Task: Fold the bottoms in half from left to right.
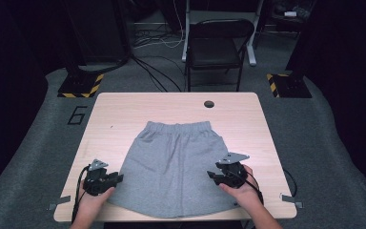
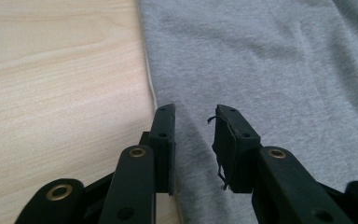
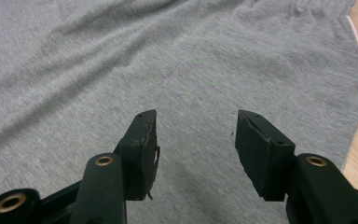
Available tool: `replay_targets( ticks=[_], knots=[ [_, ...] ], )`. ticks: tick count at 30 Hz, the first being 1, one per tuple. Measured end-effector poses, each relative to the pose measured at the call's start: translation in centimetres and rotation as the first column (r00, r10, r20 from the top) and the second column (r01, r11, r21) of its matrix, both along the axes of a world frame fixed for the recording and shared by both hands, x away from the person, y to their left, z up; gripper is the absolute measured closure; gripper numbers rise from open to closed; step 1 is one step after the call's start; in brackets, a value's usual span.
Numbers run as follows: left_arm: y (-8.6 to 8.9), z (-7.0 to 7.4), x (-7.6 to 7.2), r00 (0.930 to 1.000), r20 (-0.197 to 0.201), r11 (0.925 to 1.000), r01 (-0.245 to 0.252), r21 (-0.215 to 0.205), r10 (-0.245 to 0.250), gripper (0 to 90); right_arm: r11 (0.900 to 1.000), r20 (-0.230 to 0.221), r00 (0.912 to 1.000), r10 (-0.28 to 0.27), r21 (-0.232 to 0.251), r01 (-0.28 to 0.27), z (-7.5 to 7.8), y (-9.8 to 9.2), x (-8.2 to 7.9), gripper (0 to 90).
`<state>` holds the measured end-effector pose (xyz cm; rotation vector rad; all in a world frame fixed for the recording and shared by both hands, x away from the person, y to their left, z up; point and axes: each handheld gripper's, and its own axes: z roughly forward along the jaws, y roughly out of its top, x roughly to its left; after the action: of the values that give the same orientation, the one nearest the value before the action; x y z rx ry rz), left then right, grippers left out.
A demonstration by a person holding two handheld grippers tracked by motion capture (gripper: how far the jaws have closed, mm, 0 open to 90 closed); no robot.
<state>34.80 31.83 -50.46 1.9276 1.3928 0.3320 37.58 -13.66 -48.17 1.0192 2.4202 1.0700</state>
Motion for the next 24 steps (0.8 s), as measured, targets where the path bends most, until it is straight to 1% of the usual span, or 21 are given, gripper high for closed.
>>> replay_targets(
  ticks=[1,2,3,4,5,8,10,11,13,16,18,19,20,21,22,23,24],
  knots=[
    [-0.07,-0.08,-0.01,0.9998,-0.005,0.9998,-0.019,-0.004,0.019,69.4,1.0,0.001,1.0,0.004,-0.003,-0.004,-0.03,0.02,0.03,47.9],
    [0.02,-0.16,0.06,0.9998,-0.009,0.9999,-0.015,-0.004,0.015,70.0,1.0,0.001,1.0,0.006,-0.005,-0.006,-0.03,0.06,0.03,47.9],
    [0.05,-0.3,0.14,0.9997,-0.008,0.9997,-0.023,0.001,0.023,70.1,1.0,-0.002,1.0,0.006,-0.005,-0.006,-0.02,0.09,0.02,47.9],
    [0.15,-0.32,0.17,0.9996,-0.019,0.9997,-0.022,0.013,0.022,70.4,1.0,0.001,0.9999,0.011,-0.004,-0.011,-0.05,0.12,0.02,47.9],
    [0.17,-0.43,0.2,0.9995,-0.016,0.9995,-0.028,0.012,0.028,71.1,1.0,0.009,0.9999,0.005,0.0,-0.005,-0.08,0.17,-0.02,47.9],
    [0.28,-0.56,0.23,0.9993,-0.024,0.9992,-0.029,0.027,0.03,71.7,1.0,0.011,0.9998,0.014,-0.004,-0.014,-0.06,0.17,-0.02,47.9],
    [0.45,-0.63,0.29,0.9992,-0.034,0.9992,-0.018,0.036,0.02,71.5,1.0,0.004,0.9998,0.017,-0.01,-0.017,-0.03,0.15,-0.01,47.9],
    [0.38,-0.68,0.28,0.999,-0.037,0.9993,-0.024,0.028,0.025,71.2,1.0,0.004,0.9998,0.017,-0.011,-0.017,-0.03,0.14,-0.01,47.9],
    [0.39,-0.72,0.35,0.9991,-0.039,0.9993,-0.014,0.035,0.015,70.1,1.0,0.009,0.9999,0.015,-0.004,-0.015,-0.1,0.17,0.01,47.9],
    [0.21,-0.8,0.39,0.9993,-0.035,0.9994,-0.014,0.03,0.015,69.1,1.0,0.002,0.9999,0.016,-0.006,-0.016,-0.09,0.14,0.04,47.8],
    [0.16,-0.8,0.4,0.9994,-0.034,0.9993,-0.003,0.038,0.005,69.2,1.0,0.001,0.9999,0.015,-0.006,-0.015,-0.11,0.15,0.03,47.6],
    [0.07,-0.82,0.39,0.9995,-0.031,0.9993,-0.008,0.036,0.009,69.2,1.0,0.002,0.9999,0.016,-0.009,-0.016,-0.12,0.15,0.04,47.5],
    [0.01,-0.85,0.37,0.9996,-0.026,0.9992,-0.009,0.04,0.01,69.4,1.0,0.004,0.9998,0.02,-0.012,-0.02,-0.13,0.14,0.08,47.5],
    [0.08,-0.8,0.37,0.9997,-0.025,0.9984,0.004,0.057,-0.003,69.5,1.0,0.002,0.9998,0.018,-0.012,-0.018,-0.14,0.17,0.07,47.3],
    [0.01,-0.81,0.35,0.9998,-0.021,0.9982,0.004,0.06,-0.002,69.9,1.0,-0.002,0.9998,0.019,-0.016,-0.019,-0.13,0.18,0.07,47.2],
    [-0.01,-0.78,0.32,0.9996,-0.024,0.9975,0.014,0.069,-0.012,71.5,1.0,-0.004,0.9999,0.016,-0.013,-0.016,-0.13,0.23,0.04,47.2],
    [-0.1,-0.79,0.3,0.9997,-0.021,0.9974,0.011,0.072,-0.009,73.1,1.0,-0.003,0.9998,0.019,-0.016,-0.019,-0.13,0.22,0.04,47.2]
  ],
)
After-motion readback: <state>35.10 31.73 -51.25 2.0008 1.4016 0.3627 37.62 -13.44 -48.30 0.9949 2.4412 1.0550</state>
